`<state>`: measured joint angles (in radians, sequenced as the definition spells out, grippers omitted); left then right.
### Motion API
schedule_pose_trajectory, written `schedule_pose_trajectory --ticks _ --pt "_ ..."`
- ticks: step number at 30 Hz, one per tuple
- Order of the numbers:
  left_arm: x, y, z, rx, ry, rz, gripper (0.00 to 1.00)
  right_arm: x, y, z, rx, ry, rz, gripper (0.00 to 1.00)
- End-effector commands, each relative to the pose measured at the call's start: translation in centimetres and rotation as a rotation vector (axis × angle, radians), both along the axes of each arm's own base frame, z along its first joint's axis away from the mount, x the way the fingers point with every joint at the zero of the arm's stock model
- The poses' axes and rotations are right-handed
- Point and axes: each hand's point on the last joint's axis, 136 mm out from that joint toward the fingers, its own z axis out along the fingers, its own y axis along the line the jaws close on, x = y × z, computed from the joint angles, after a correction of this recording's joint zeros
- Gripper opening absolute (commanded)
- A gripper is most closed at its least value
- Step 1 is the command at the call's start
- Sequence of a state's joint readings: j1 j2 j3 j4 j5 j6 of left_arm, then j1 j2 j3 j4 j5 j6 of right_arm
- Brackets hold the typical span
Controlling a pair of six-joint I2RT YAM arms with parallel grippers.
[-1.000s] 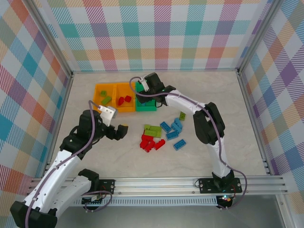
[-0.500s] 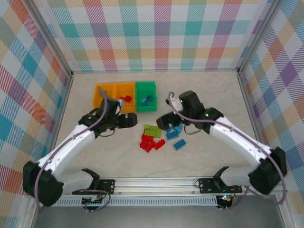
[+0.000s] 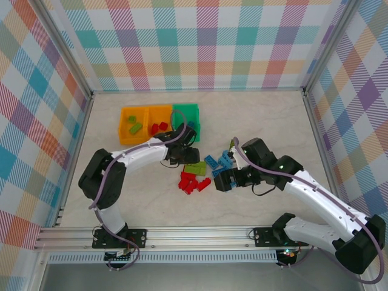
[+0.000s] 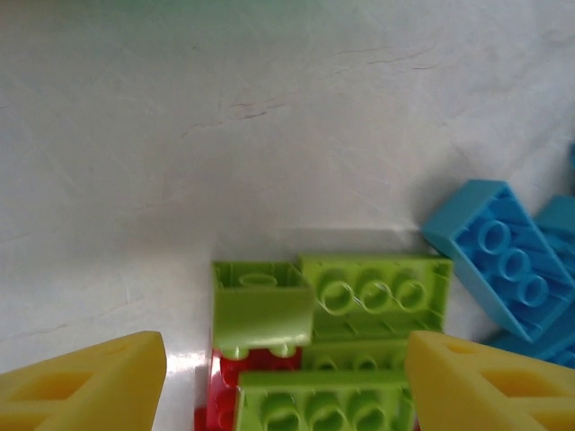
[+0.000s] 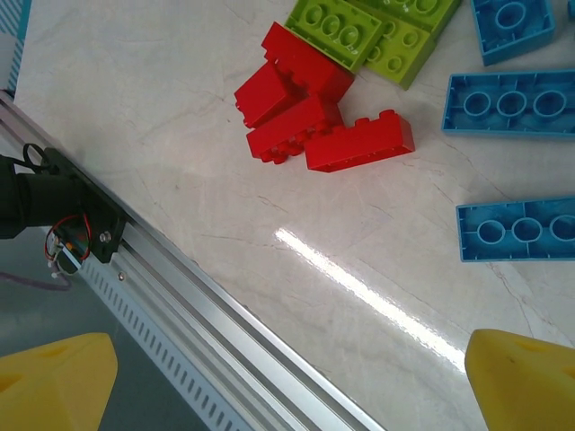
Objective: Sort the legos into containers by color
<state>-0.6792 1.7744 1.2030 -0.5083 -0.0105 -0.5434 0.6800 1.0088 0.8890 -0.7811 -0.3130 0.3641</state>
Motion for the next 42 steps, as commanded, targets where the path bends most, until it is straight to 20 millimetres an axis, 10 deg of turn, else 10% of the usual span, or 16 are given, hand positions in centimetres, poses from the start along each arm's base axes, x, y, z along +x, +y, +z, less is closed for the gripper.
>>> schedule_pose_trajectory --ticks 1,14,21,31,42 --pt "1.3 -0.3 -0.5 0.031 -0.026 0.018 0.67 -0.2 -0.5 -0.1 -0.018 0.015 -0.03 0.99" --pt "1.8 0.3 -1.9 0.101 -0.026 0.002 0.33 0.1 -0.7 0.3 -0.002 0.01 -0.082 0.99" --pt "2.5 1.4 4.0 0.085 -0.163 0.014 0.22 1.6 -1.4 2.0 0.019 -0.087 -0.17 1.0" --pt "9.5 15.2 14.2 0.224 -0.456 0.337 0.21 2.4 -2.0 2.8 0.03 -0.151 -0.212 1.0" --pt "17.8 24.6 9.1 0.144 -0.335 0.626 0.22 1.5 -2.6 2.4 0.032 -0.133 -0.219 1.0"
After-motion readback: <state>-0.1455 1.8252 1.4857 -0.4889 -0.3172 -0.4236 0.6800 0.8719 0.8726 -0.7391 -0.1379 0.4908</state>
